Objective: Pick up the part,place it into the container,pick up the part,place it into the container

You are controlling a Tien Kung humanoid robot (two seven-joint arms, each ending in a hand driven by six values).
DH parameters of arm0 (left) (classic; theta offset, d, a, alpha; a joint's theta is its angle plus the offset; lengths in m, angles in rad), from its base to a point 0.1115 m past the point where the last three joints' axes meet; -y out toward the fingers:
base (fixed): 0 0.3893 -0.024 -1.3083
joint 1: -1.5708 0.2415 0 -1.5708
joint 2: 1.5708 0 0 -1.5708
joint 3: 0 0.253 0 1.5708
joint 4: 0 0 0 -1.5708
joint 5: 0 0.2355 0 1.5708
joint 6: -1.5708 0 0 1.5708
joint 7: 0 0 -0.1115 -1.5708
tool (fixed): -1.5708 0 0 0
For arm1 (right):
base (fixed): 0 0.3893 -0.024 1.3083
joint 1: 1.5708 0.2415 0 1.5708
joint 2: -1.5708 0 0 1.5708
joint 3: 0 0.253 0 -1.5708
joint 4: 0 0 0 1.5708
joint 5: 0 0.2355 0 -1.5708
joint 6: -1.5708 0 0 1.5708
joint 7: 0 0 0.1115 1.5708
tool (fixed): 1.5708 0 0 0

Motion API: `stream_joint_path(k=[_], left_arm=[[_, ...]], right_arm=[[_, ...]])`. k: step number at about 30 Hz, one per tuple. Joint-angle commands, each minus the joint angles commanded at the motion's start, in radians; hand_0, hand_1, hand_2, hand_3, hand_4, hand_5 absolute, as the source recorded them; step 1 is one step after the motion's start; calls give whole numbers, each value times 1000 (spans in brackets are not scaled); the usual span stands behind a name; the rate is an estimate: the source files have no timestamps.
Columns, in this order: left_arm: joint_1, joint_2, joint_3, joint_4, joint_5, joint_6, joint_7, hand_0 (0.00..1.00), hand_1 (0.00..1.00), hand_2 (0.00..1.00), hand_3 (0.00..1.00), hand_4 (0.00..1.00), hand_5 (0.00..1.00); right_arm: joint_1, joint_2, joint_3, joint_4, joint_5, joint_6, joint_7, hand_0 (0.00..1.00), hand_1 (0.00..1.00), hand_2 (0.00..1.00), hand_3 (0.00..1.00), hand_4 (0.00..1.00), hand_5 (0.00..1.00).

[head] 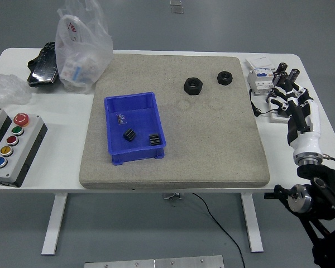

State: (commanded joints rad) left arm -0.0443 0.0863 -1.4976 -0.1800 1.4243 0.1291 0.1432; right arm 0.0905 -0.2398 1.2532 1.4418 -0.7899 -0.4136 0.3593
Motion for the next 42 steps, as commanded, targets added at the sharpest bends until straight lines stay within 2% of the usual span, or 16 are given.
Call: stream_joint_path(k=[19,29,41,42], left_arm=[[-7,-5,-5,0,-2,1,-6,666,538,542,612,718,329],[5,-1,-40,0,16,2,8,665,538,542,612,718,328],[3,0,-22,0,3,-3,9,665,498,521,612,718,329],[2,0,-22,0,3,-3,10,665,489,377,606,719,332]], right_arm=[[2,5,9,3,-5,-5,-4,559,634,670,648,770,509],[4,10,19,8,-22,-16,-20,556,630,670,649,767,517],[1,10,19,4,-34,-13,-43,546,620,657,648,761,514],[1,9,20,4,-35,-13,-44,546,615,652,649,758,513]])
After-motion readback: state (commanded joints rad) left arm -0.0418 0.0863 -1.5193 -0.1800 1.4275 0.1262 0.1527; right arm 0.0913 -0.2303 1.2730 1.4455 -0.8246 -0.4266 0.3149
